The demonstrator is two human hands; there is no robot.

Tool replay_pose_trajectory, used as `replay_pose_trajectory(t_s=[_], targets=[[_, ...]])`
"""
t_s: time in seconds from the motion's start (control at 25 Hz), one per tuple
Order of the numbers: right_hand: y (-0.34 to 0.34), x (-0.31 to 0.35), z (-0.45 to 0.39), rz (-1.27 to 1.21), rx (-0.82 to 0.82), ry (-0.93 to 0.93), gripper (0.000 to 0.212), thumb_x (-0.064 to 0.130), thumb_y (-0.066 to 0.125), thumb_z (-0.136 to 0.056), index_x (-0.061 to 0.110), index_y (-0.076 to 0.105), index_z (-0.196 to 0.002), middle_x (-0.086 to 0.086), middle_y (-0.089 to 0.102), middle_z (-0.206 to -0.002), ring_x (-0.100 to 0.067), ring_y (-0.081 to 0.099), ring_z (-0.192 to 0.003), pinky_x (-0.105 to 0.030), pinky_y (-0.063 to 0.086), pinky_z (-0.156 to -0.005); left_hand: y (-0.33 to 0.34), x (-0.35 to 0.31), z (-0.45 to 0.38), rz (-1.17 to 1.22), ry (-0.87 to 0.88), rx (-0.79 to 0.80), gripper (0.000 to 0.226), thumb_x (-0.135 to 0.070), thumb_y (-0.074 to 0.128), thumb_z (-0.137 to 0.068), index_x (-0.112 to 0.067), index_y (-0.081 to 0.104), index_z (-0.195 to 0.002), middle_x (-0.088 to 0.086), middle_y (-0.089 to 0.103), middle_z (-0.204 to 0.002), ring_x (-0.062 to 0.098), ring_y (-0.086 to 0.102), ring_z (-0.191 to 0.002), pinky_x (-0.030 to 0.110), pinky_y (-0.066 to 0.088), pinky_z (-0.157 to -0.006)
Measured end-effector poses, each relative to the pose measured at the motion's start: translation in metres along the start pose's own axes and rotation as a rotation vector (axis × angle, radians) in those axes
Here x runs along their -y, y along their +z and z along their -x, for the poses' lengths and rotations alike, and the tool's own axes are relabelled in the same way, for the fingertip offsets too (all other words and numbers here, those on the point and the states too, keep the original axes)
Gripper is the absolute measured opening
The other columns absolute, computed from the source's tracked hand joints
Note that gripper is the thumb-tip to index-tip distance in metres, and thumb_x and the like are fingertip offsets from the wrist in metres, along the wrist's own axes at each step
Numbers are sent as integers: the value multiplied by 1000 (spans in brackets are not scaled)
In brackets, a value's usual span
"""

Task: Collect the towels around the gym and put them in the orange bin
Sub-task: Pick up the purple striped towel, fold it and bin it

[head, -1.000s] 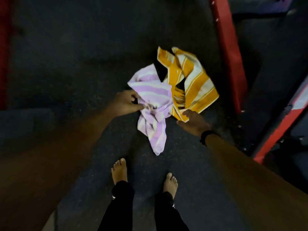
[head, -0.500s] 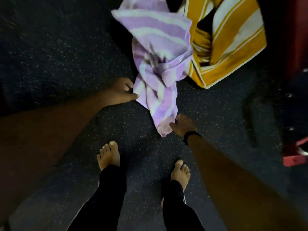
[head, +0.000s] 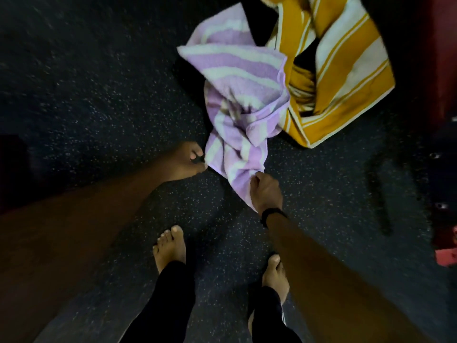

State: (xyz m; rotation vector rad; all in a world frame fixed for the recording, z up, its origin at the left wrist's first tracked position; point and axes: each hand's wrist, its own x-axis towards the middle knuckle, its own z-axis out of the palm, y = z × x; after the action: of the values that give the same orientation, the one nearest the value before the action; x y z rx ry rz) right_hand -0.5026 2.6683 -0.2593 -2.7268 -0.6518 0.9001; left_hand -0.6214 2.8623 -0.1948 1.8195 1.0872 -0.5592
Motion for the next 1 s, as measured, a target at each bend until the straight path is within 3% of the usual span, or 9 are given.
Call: replay_pose_trajectory(t_s=[0.2,0.44,0.8,0.92,1.0], targets=[[-124,45,21,-6,-309,-463,21,10,51,-88,4,67,-99,-18,65,-97,-38,60,-87,-41,52,-74,-87,-77,66,-40,77,-109,34,-28,70,-84,-14,61,-113,6,61,-107,22,59,-101,30,46,-89],[-330,153,46,76,-481,-819,24,17,45,-89,8,66,-95,-12,64,-88,-29,51,-85,-40,46,-73,-232,-187,172,-83,250,-273,32,-31,68,-85,-17,62,-114,1,64,-108,19,60,-104,33,48,-92],[-662,345,167,-163,-528,-980,34,34,34,-94,10,57,-88,-5,55,-85,-21,52,-74,-30,40,-66,-453,-360,389,-103,410,-599,37,-39,64,-86,-21,58,-118,1,60,-117,18,58,-106,37,49,-91],[-760,399,217,-26,-570,-1017,39,39,30,-94,11,58,-91,-7,56,-91,-25,55,-77,-32,37,-65,-517,-407,466,-123,486,-707,38,-39,65,-86,-21,59,-118,0,61,-120,17,58,-111,35,49,-93],[-814,428,251,83,-634,-1012,30,34,36,-97,15,60,-96,-6,58,-96,-30,58,-86,-32,35,-63,-553,-431,517,-137,522,-793,38,-39,65,-86,-21,59,-118,1,62,-120,18,58,-111,35,48,-94]])
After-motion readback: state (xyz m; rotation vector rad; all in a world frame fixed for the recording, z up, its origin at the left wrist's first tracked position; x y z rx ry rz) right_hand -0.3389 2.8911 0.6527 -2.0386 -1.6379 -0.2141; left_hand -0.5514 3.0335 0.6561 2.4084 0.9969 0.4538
